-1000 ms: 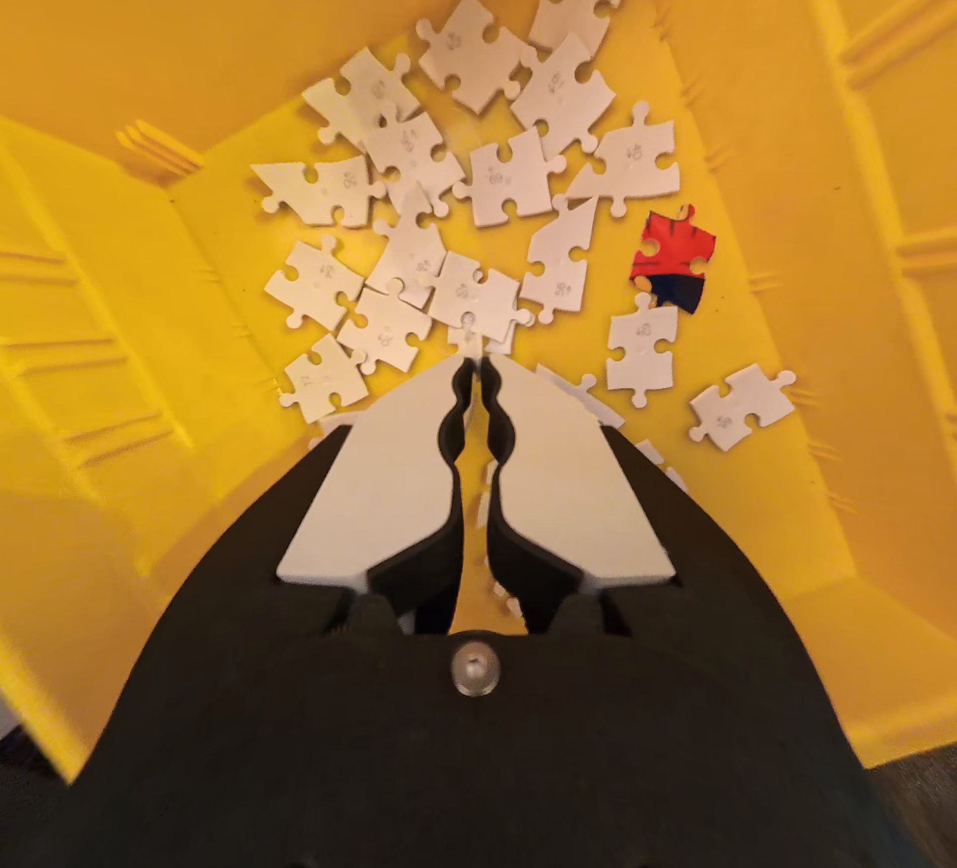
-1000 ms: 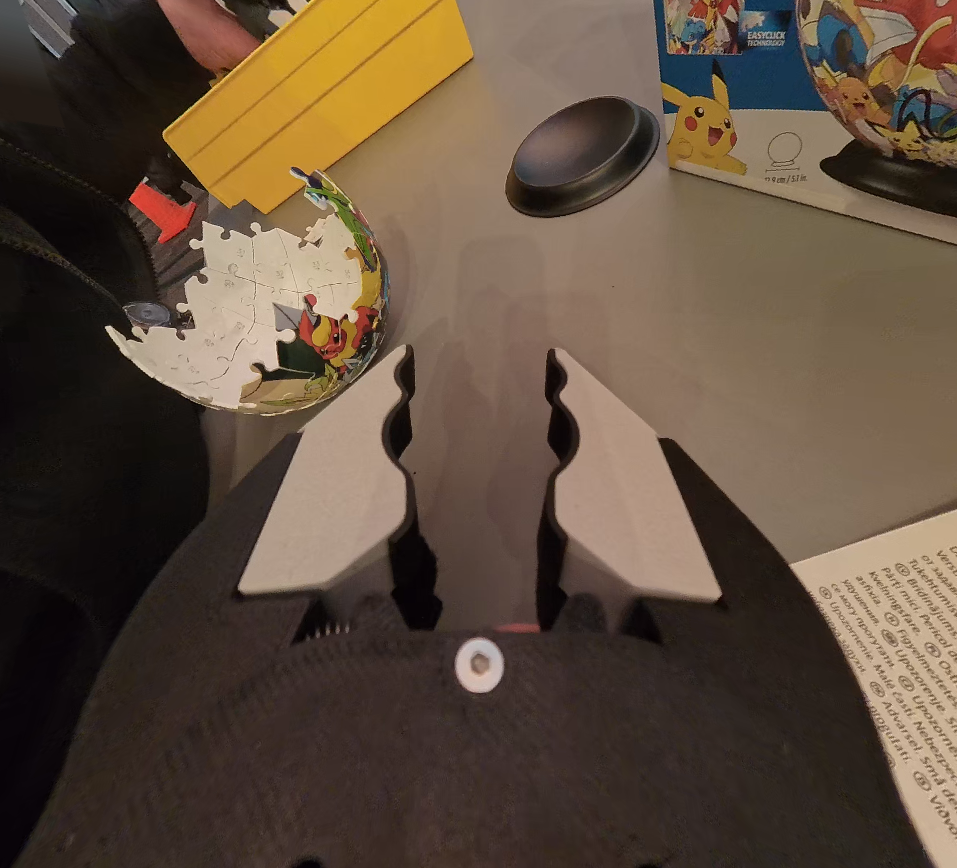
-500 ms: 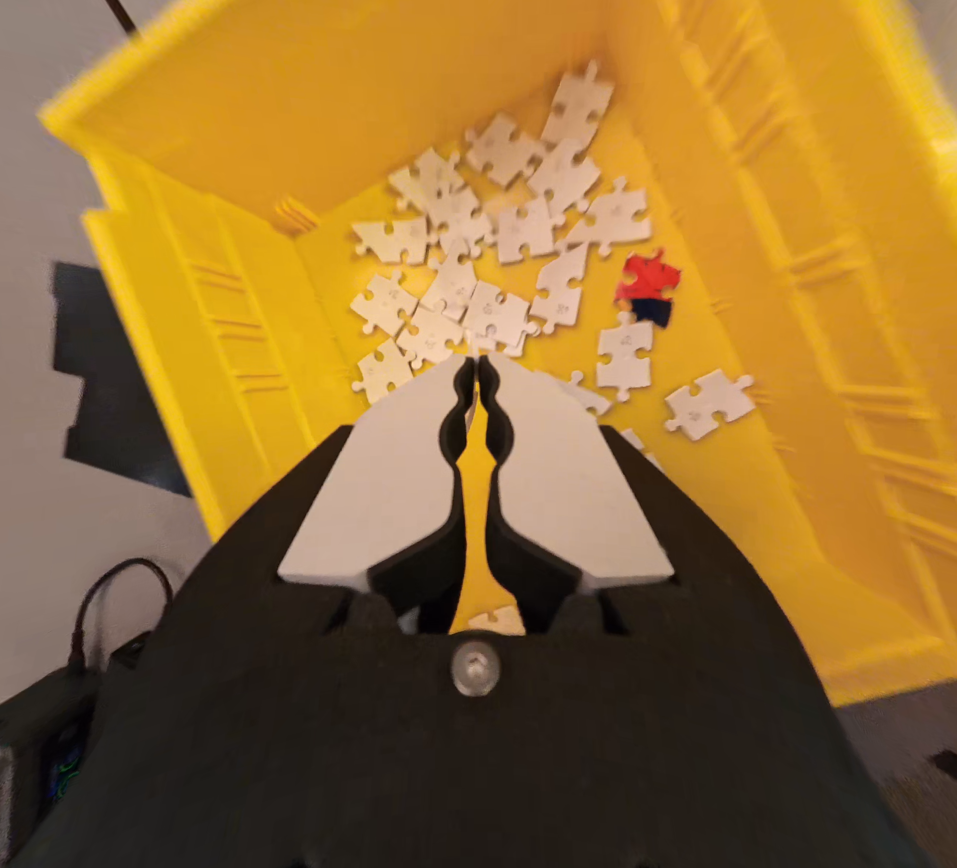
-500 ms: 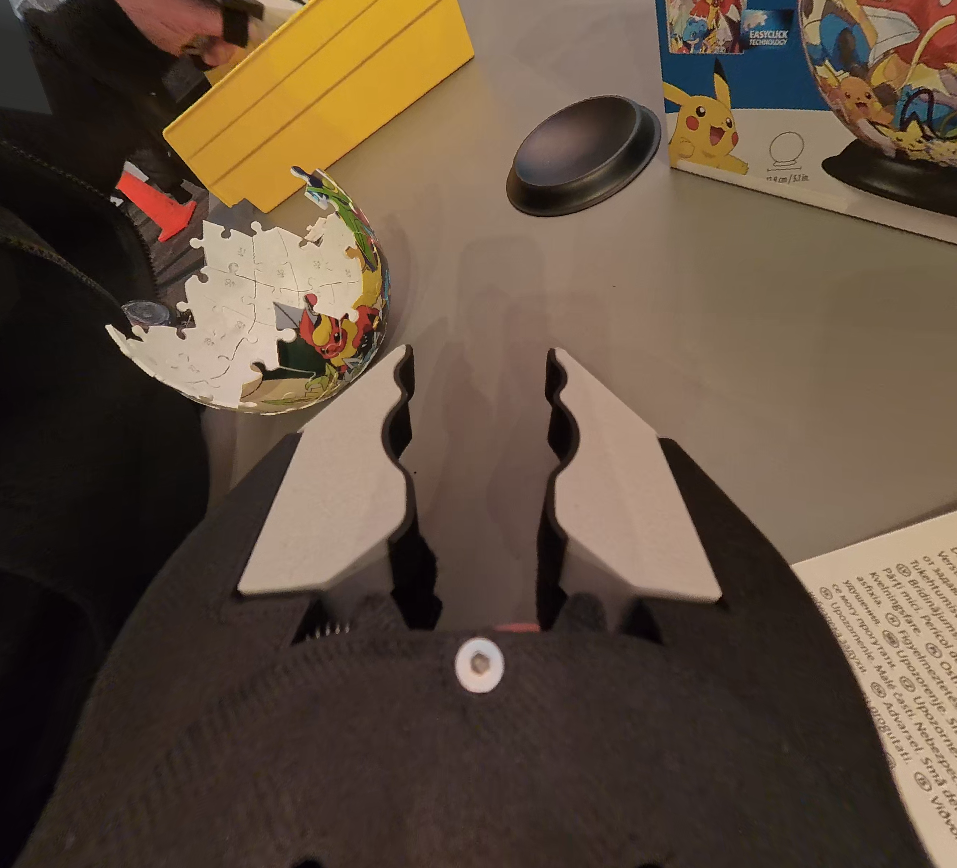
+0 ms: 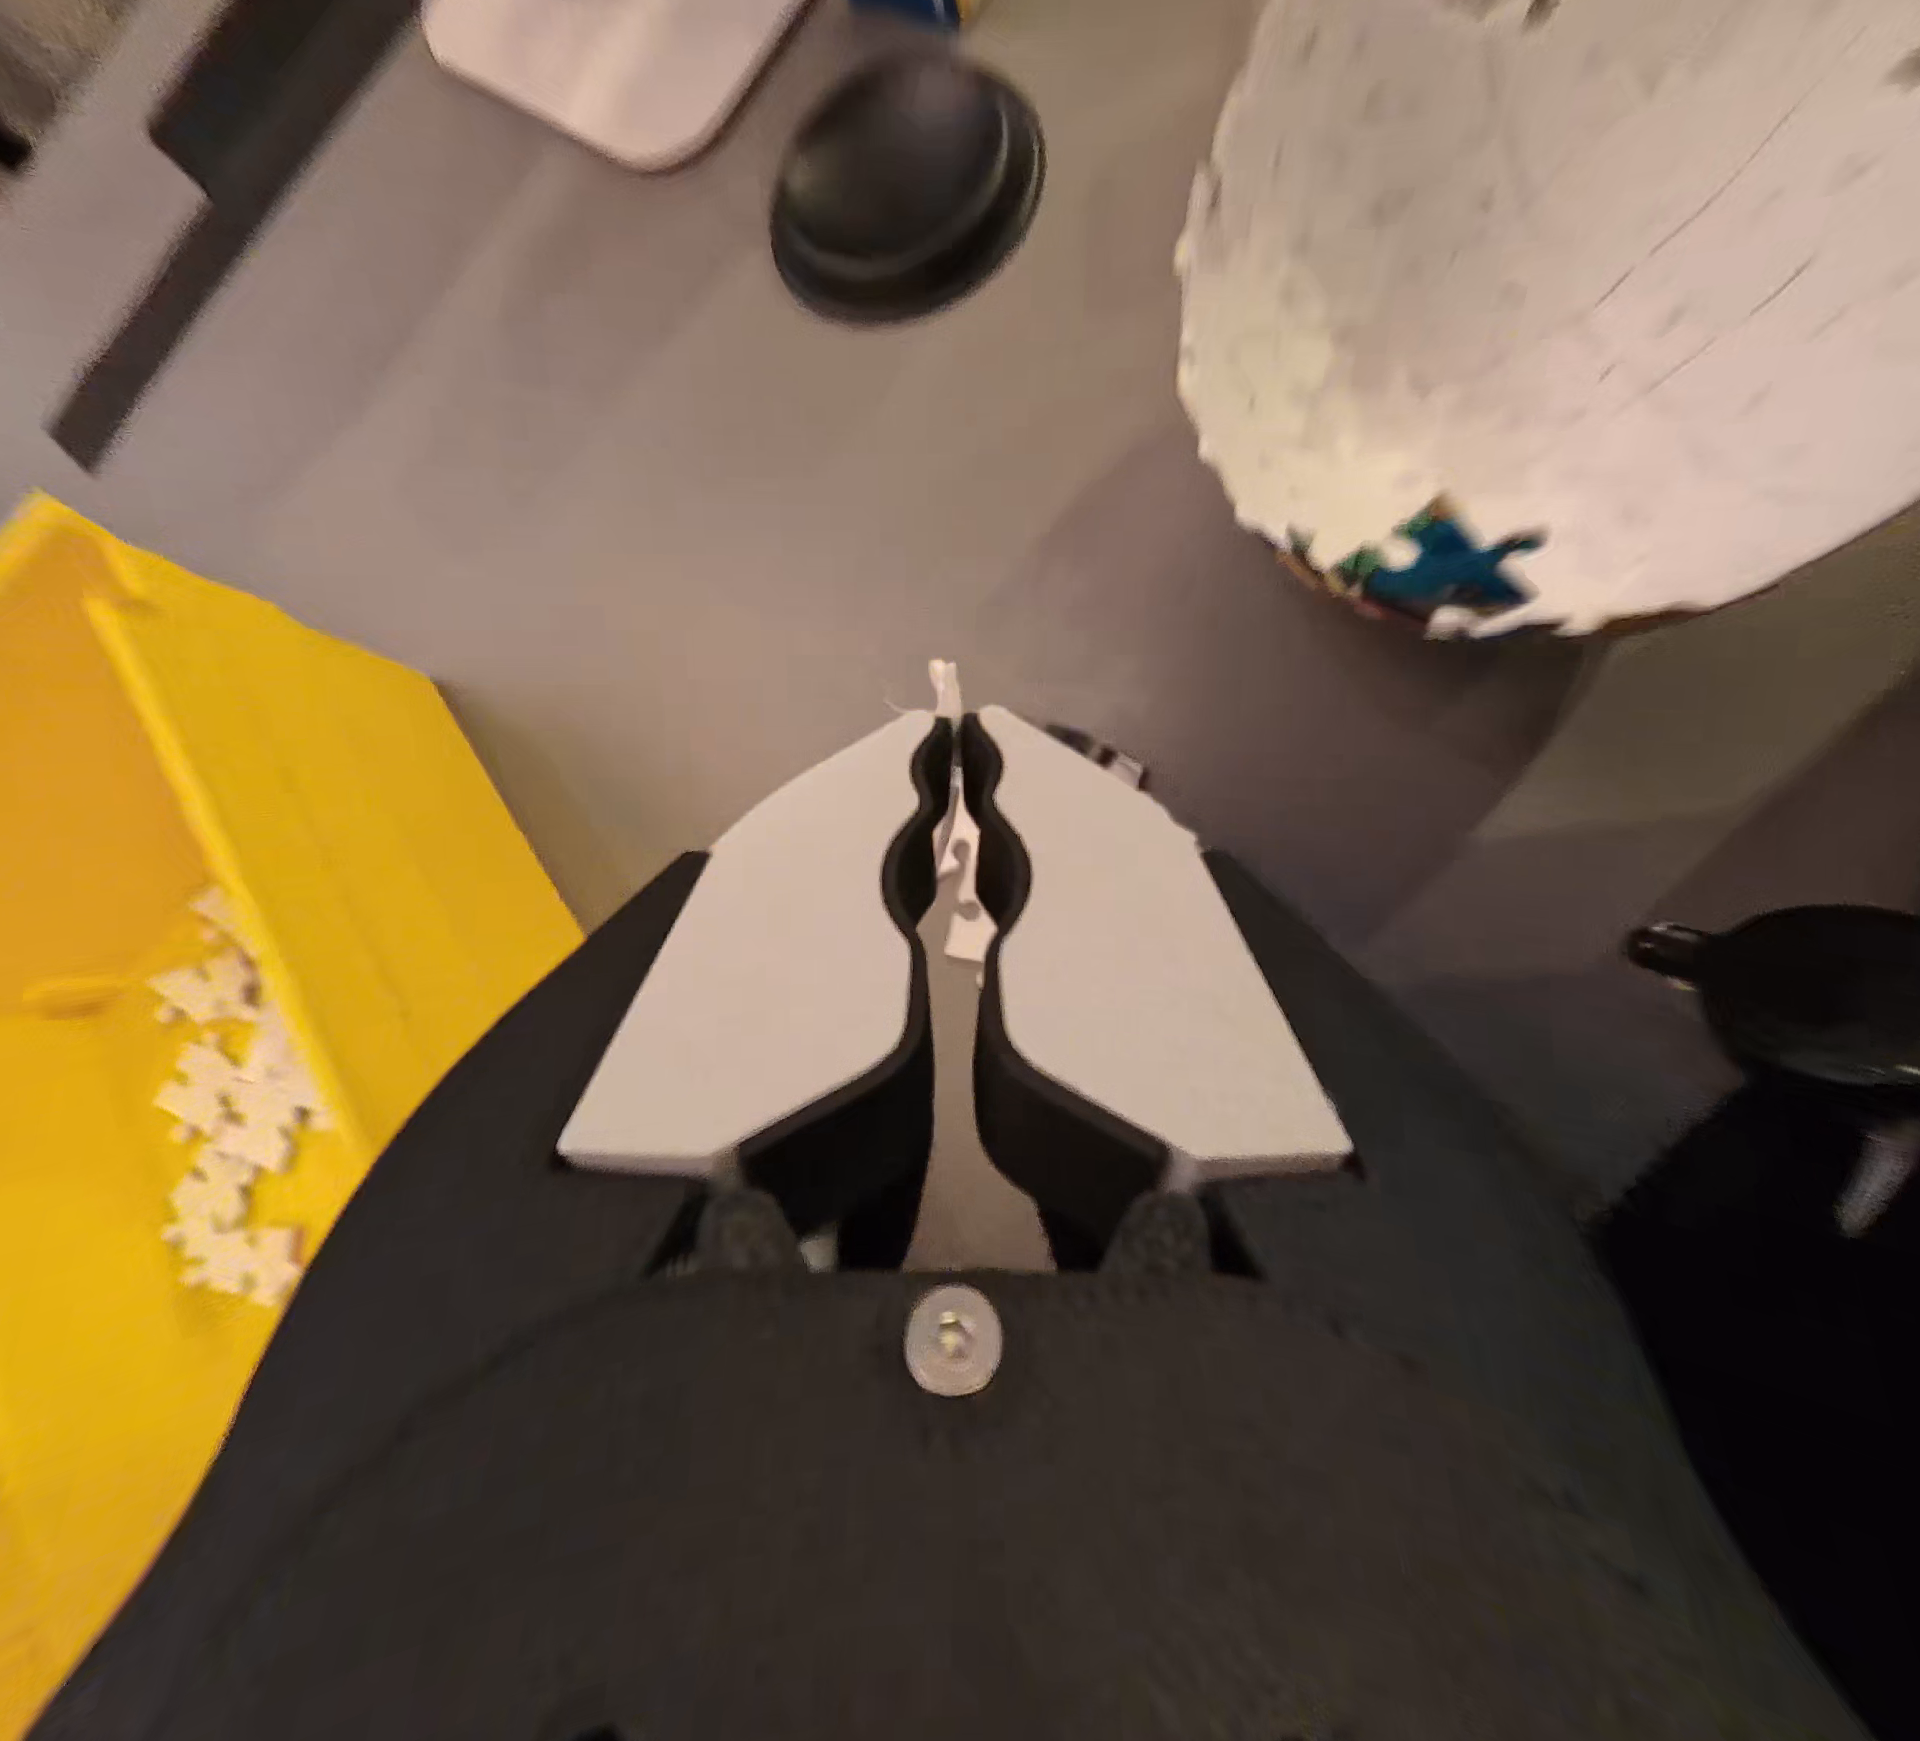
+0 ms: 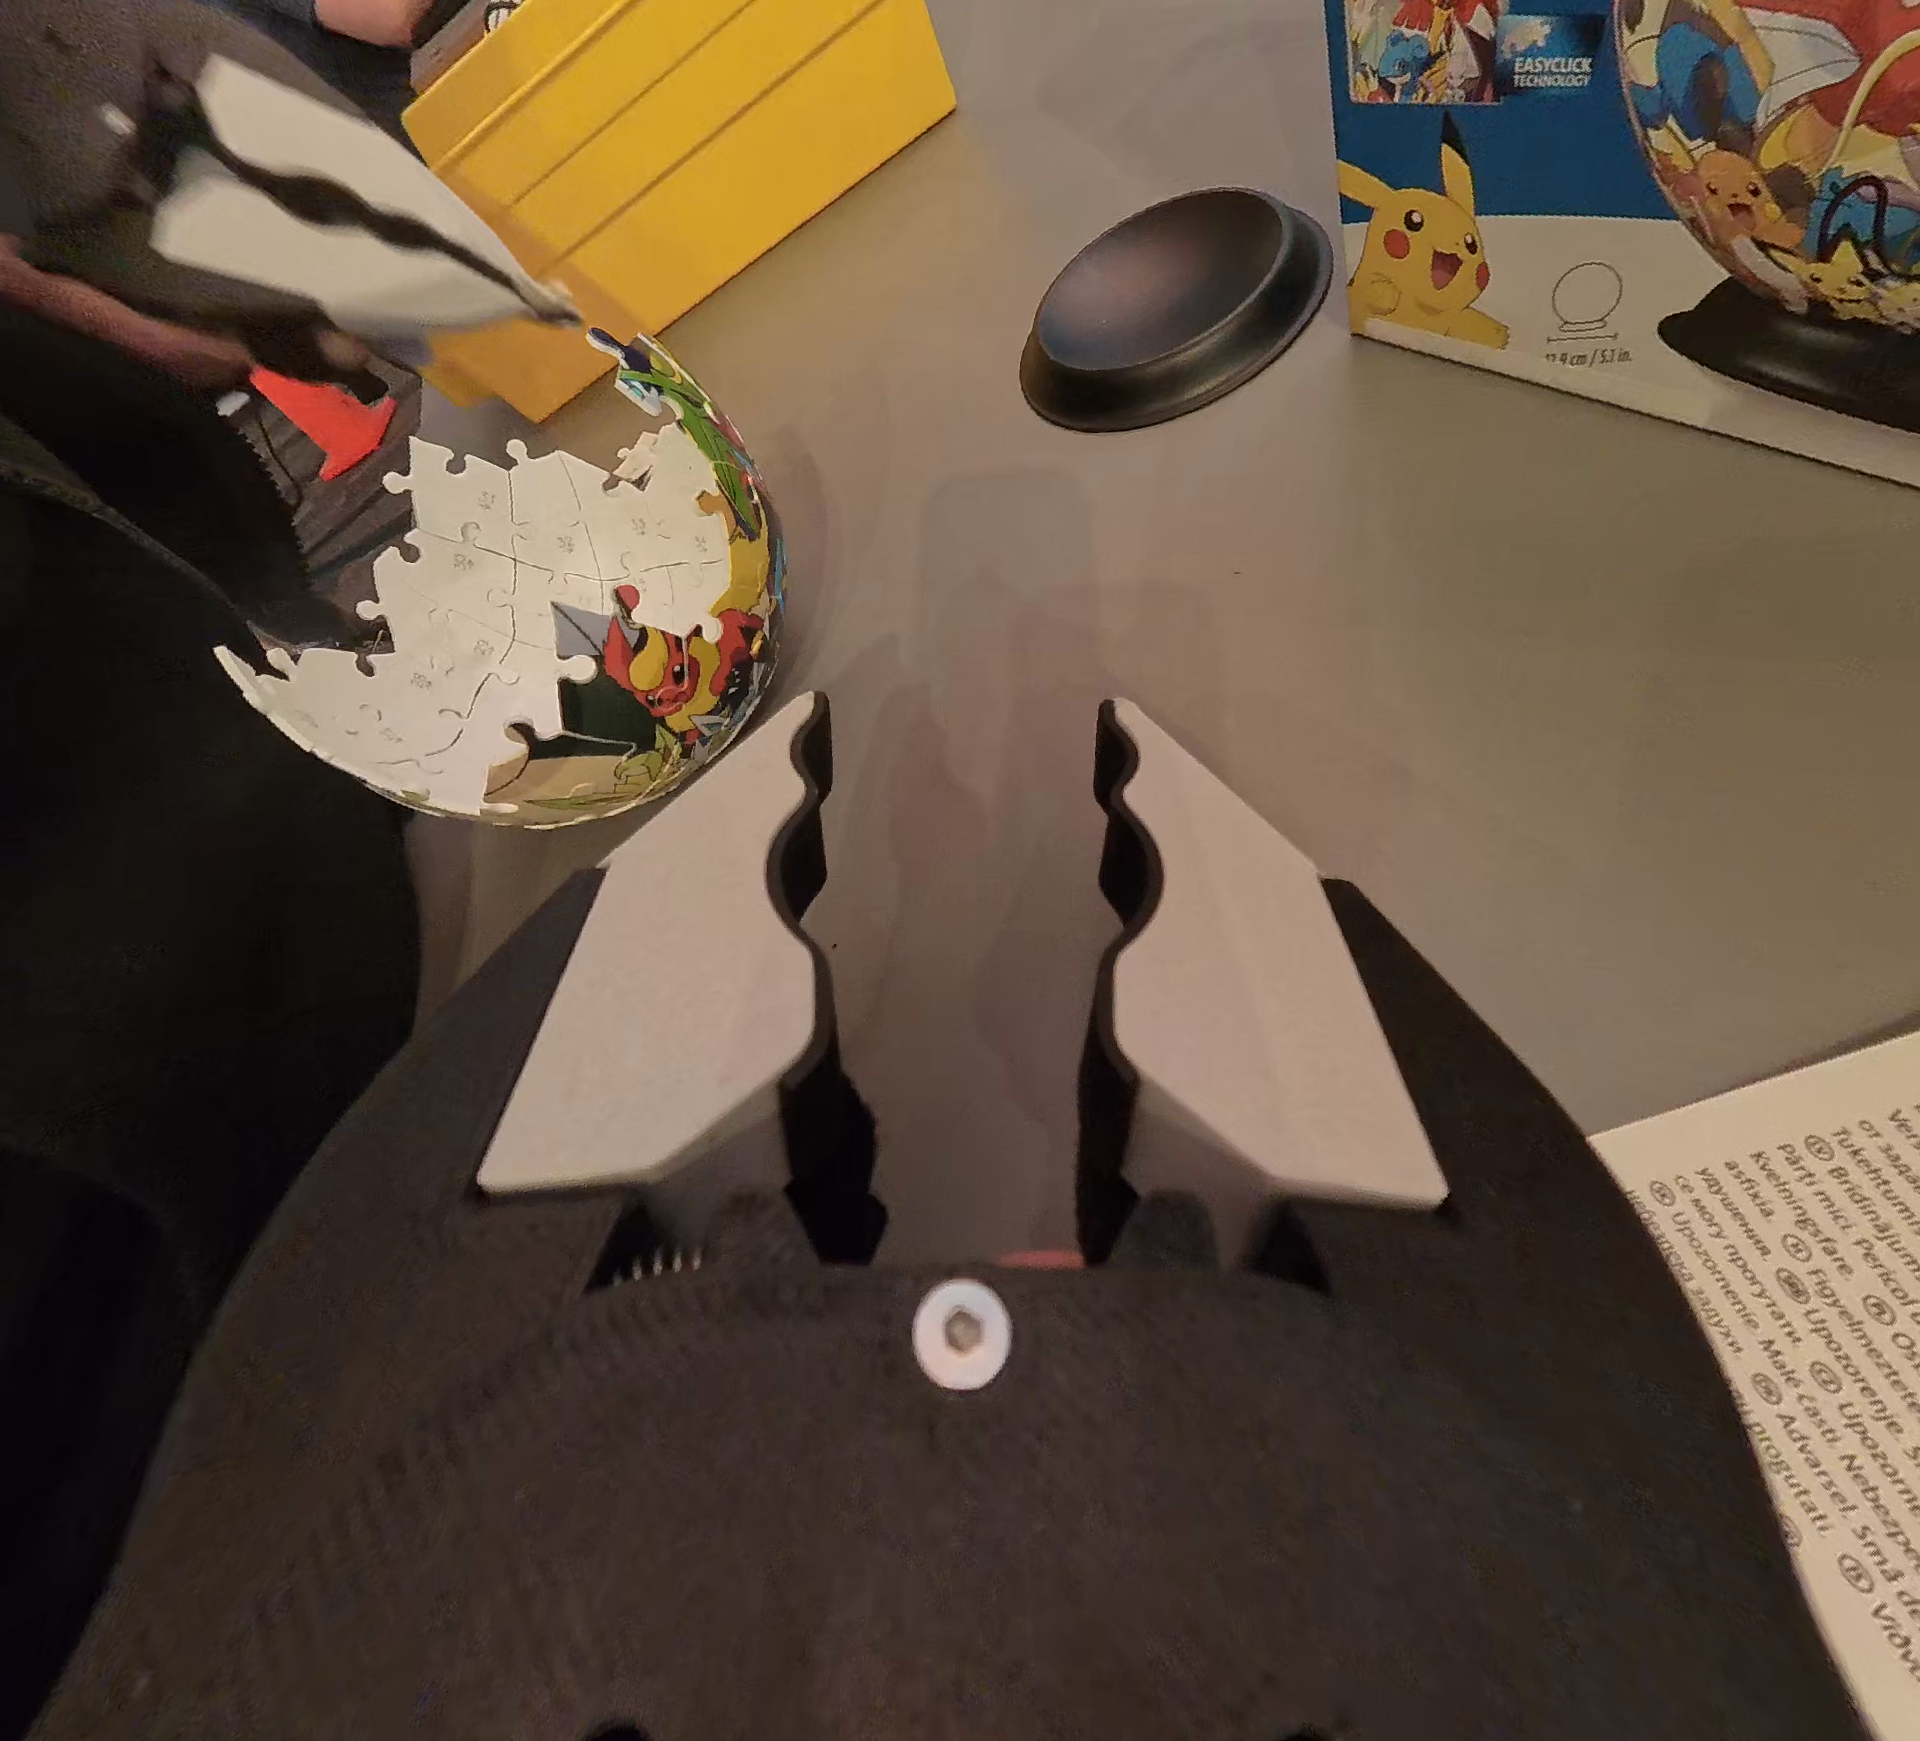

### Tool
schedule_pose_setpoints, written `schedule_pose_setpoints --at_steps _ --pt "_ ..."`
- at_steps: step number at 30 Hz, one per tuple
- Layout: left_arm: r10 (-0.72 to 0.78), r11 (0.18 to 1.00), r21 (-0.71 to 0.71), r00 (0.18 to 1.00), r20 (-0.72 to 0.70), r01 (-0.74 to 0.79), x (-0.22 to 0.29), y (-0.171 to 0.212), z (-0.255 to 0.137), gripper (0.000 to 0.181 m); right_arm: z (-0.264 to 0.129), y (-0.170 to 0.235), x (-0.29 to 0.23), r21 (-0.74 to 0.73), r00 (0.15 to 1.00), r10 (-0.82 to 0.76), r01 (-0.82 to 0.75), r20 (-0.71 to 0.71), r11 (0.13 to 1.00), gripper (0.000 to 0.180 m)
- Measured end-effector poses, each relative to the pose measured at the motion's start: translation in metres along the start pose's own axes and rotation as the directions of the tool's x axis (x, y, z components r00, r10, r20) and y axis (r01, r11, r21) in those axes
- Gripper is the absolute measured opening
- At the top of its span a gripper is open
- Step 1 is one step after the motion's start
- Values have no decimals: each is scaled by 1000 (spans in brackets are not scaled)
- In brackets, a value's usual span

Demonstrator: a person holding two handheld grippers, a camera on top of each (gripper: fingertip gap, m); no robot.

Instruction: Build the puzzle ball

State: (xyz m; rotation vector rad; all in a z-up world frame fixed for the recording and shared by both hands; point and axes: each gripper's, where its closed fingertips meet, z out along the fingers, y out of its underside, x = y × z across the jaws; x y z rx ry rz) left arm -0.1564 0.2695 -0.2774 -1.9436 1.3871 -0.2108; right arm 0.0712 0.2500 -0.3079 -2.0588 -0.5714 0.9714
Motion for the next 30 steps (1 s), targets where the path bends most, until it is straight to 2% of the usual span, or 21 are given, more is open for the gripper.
schedule_pose_setpoints --at_steps 4,6,9,11,14,17,20,23,27,30 --pt "-26 996 -81 1000 18 27 11 33 25 2 0 0 0 0 1000 2 -2 0 1000 50" --pt "-39 996 -74 999 9 40 16 35 29 3 0 0 1 -1 1000 4 -4 -3 1000 50" --pt "-33 998 -53 998 44 35 13 34 29 16 0 0 2 -3 1000 7 -7 -9 1000 50" --pt "-35 999 -7 997 66 36 8 30 25 15 0 0 3 -2 1000 14 -14 -14 1000 49" --pt "-72 997 -29 996 56 74 4 38 26 26 1 0 5 -3 1000 20 -20 -24 1000 49" --pt "-83 996 -17 995 54 84 6 41 23 29 2 1 7 -13 999 16 -16 -37 1000 49" --pt "-113 992 60 993 17 112 10 29 9 25 3 2 8 -19 999 17 -18 -50 1000 48" --pt "-154 963 220 988 -24 155 1 -5 -30 17 3 2 10 -20 998 25 -26 -57 999 48" --pt "-191 933 322 979 72 158 -67 -23 -81 18 4 3 10 -27 998 21 -22 -63 999 48" --pt "-160 966 227 972 170 120 -138 -7 -83 28 4 3 10 -27 998 17 -19 -61 999 48"
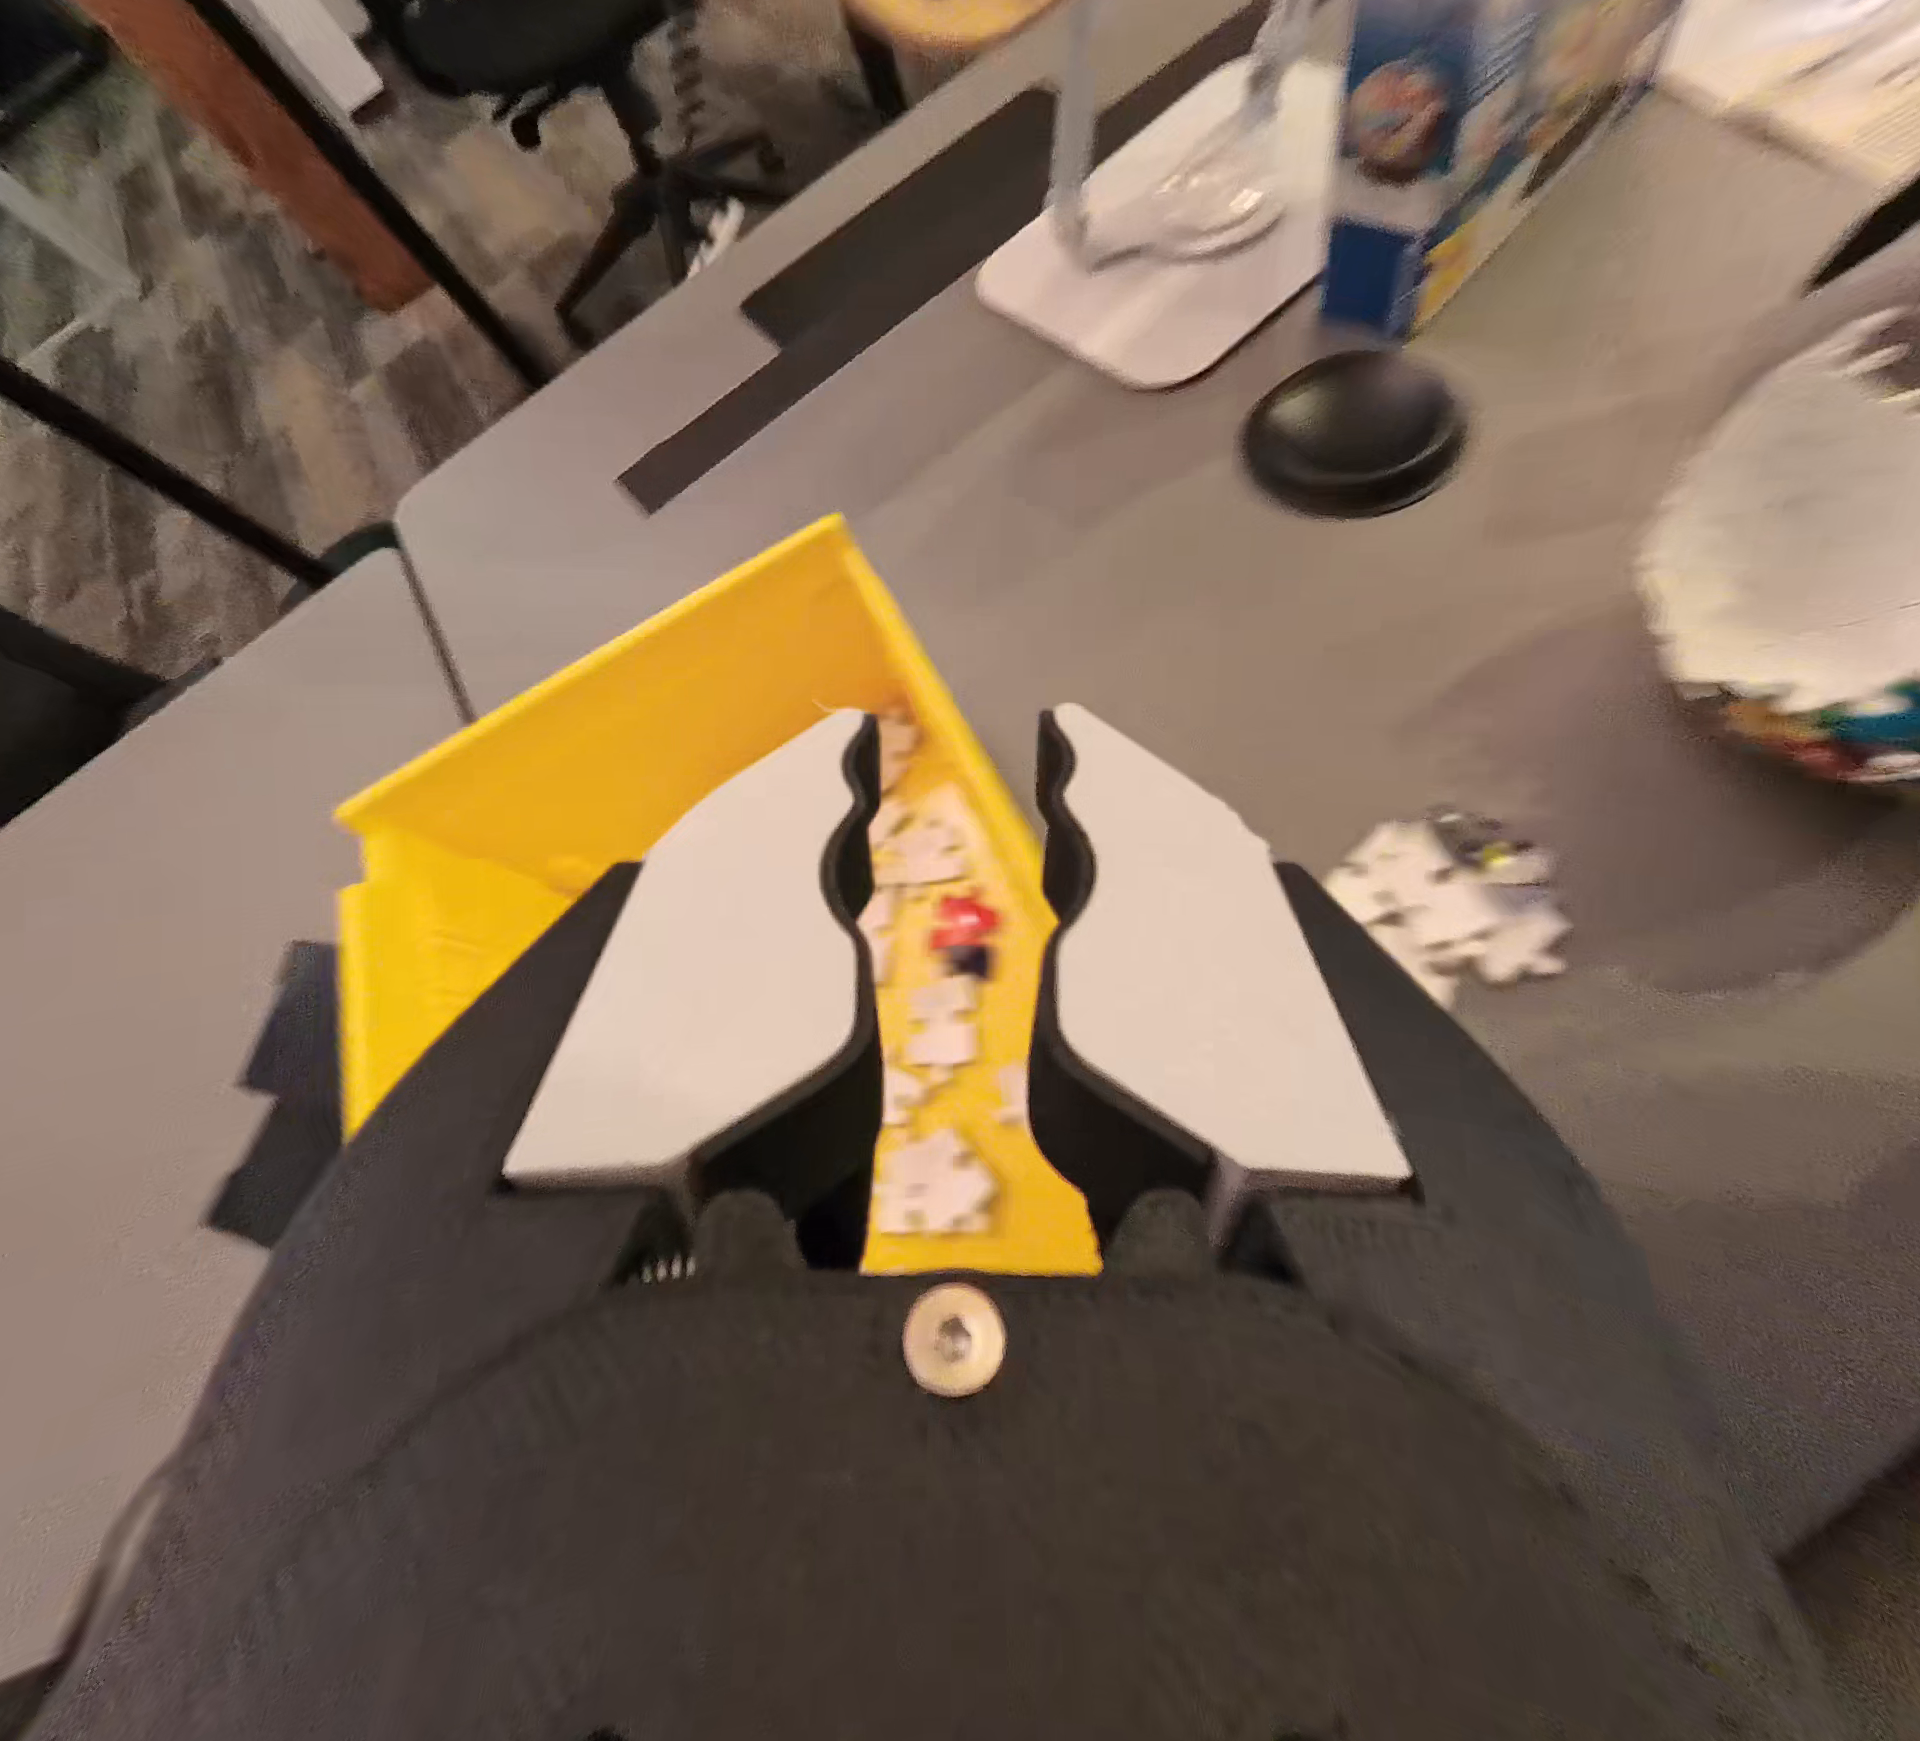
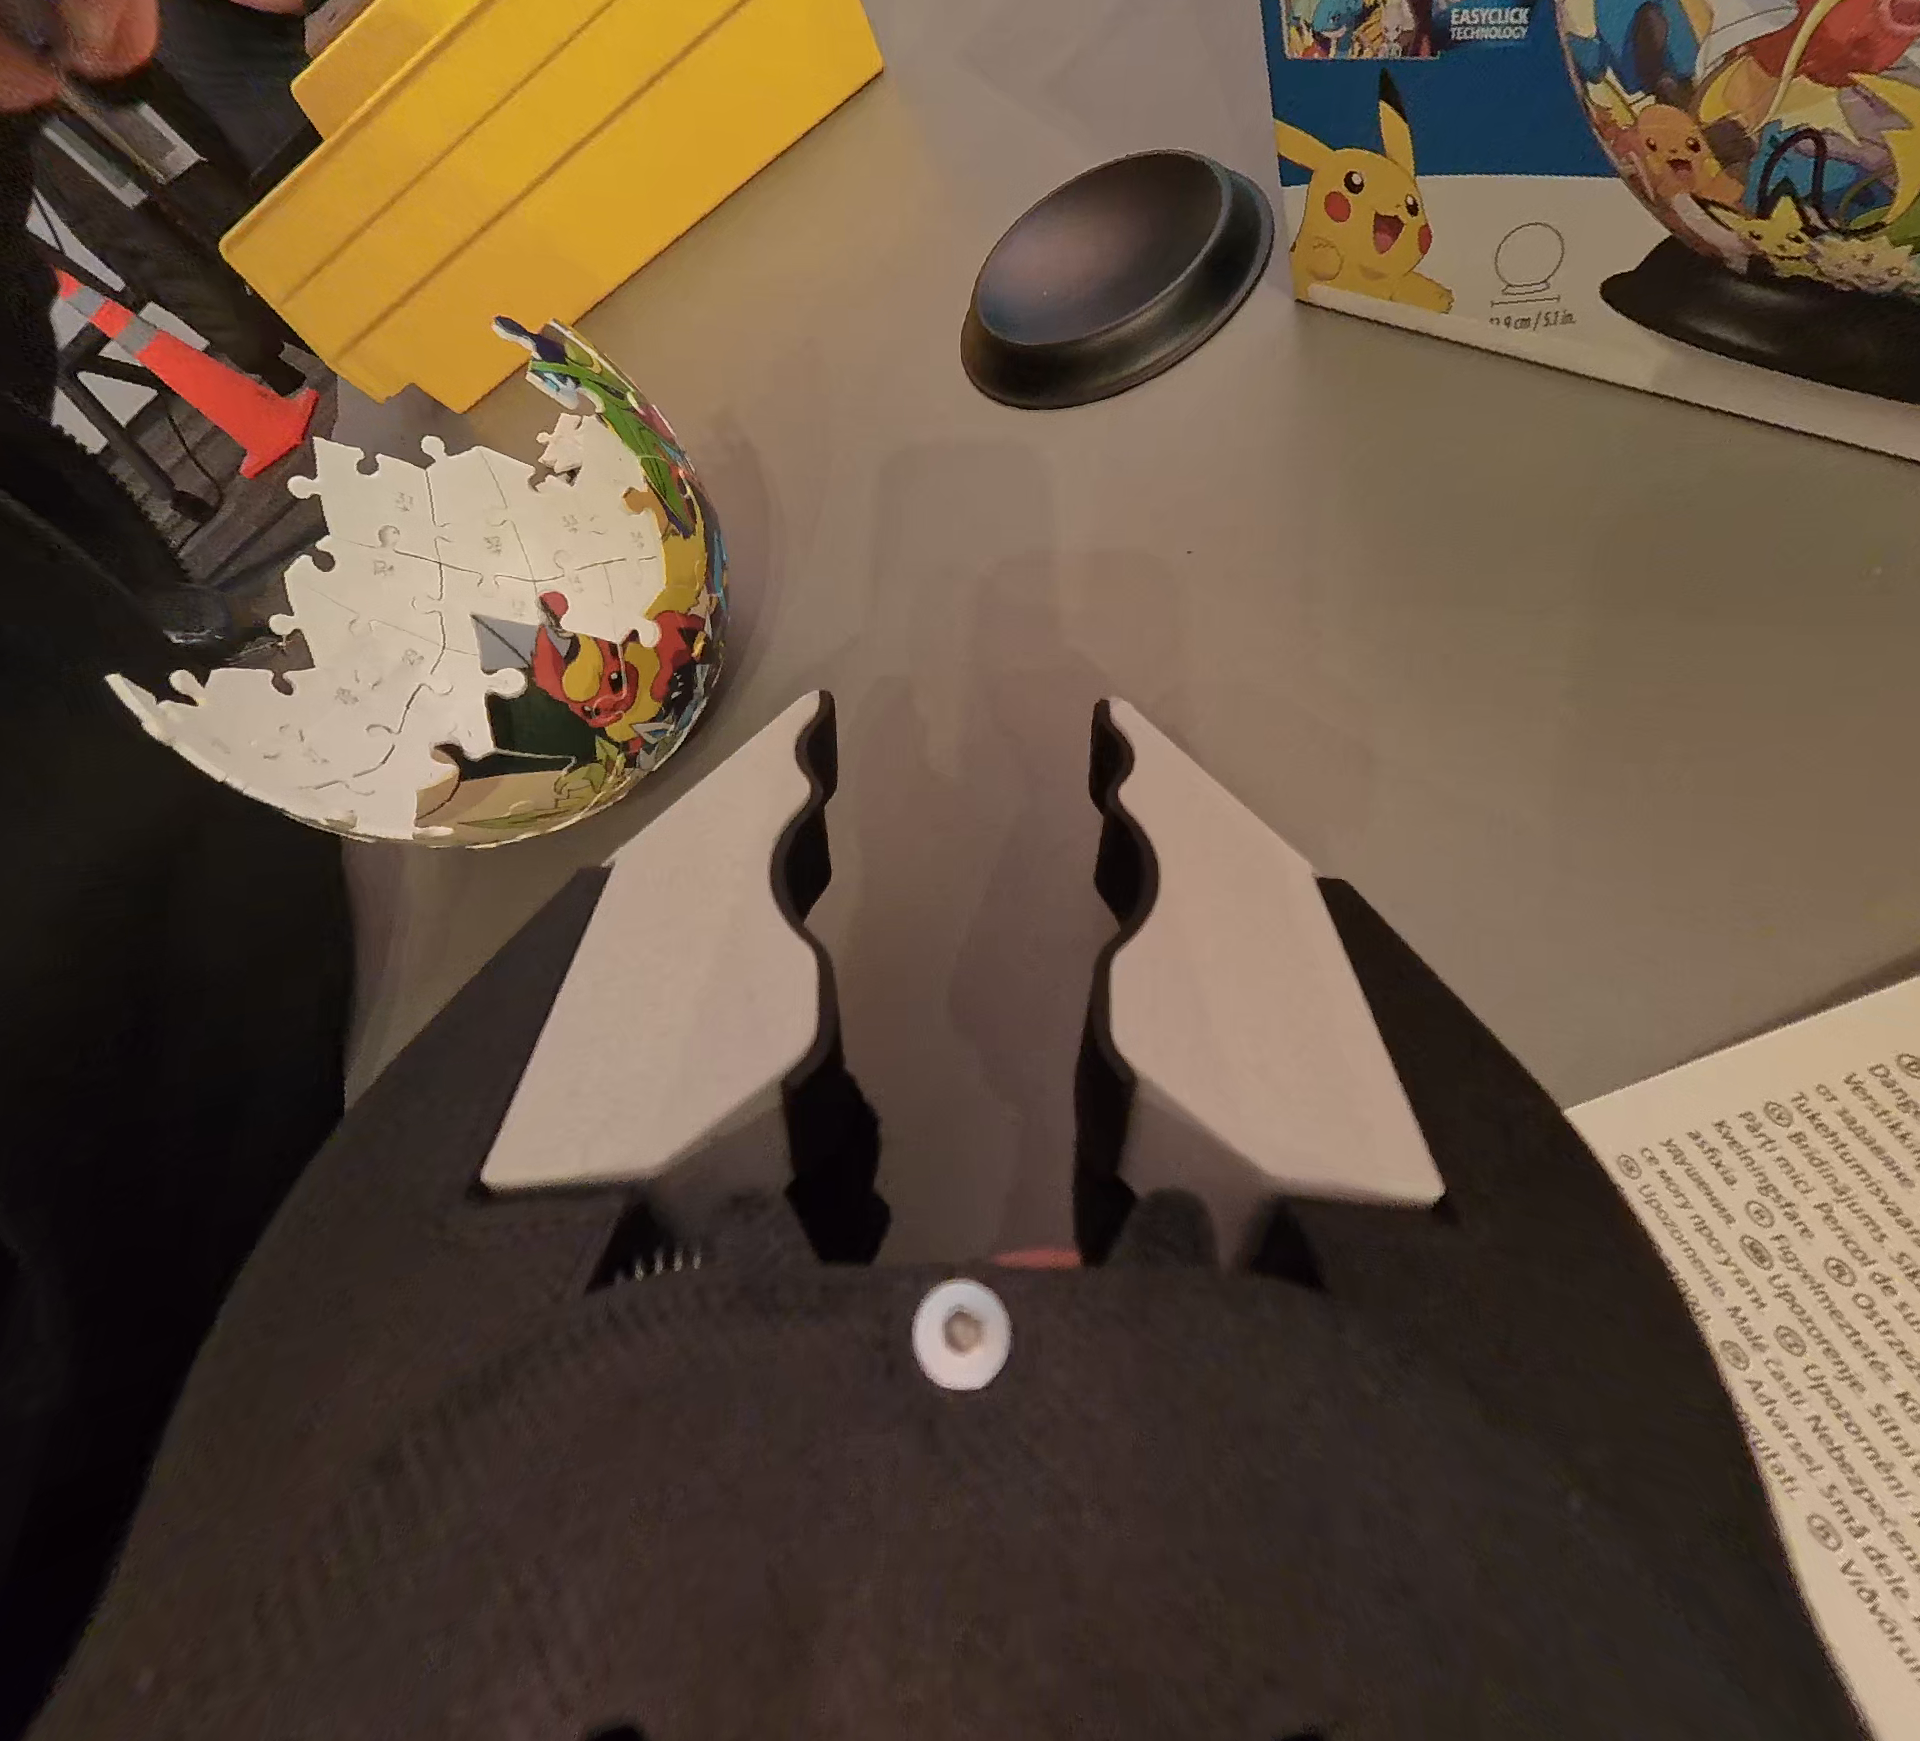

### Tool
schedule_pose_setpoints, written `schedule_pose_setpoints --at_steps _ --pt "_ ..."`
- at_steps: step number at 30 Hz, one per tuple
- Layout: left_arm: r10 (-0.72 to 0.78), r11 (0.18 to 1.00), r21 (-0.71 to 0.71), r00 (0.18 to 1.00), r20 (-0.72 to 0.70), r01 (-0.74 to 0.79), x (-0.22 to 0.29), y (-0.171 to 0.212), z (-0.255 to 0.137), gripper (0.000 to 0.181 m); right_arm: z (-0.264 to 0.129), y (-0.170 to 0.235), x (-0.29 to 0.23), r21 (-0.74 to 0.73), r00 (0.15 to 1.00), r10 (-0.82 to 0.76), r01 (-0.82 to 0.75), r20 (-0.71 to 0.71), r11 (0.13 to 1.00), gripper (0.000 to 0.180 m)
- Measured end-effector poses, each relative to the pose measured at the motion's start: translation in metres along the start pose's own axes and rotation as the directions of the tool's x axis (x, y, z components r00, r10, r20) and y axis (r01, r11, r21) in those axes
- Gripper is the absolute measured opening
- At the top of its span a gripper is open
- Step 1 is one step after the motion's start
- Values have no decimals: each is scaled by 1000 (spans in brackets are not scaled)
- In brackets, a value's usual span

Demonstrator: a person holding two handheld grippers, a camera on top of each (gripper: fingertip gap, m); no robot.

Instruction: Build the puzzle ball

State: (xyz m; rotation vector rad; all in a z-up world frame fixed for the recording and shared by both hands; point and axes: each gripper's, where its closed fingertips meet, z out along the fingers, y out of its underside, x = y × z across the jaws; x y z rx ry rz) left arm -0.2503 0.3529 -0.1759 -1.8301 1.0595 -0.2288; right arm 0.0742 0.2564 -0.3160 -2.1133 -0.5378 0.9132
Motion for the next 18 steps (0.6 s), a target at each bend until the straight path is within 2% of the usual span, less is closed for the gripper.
schedule_pose_setpoints --at_steps 2,4,7,9,11,13,15,18 --pt "9 999 -37 1000 -4 -9 -37 6 23 29 0 0 -1 2 1000 -2 2 4 1000 48" --pt "-39 993 -118 996 -83 29 -57 22 57 34 -1 0 -1 5 1000 -5 5 7 1000 48" --pt "-144 954 -288 971 -192 84 -63 56 106 40 -1 -1 -3 10 1000 -7 7 15 1000 48" --pt "-153 920 -384 972 -176 75 -70 84 134 40 -2 -2 -3 14 1000 -6 5 23 1000 48" --pt "-177 891 -448 965 -195 73 -65 105 151 42 -3 -2 -4 21 1000 -6 6 29 1000 49" --pt "-127 882 -470 977 -169 33 -68 119 161 44 -3 -3 -5 25 999 -6 5 36 1000 49" --pt "-190 875 -476 965 -181 83 -61 123 168 51 -4 -3 -6 27 999 -5 4 43 1000 49" --pt "-200 880 -463 965 -172 100 -62 123 173 48 -4 -3 -7 30 999 -8 6 49 1000 49"
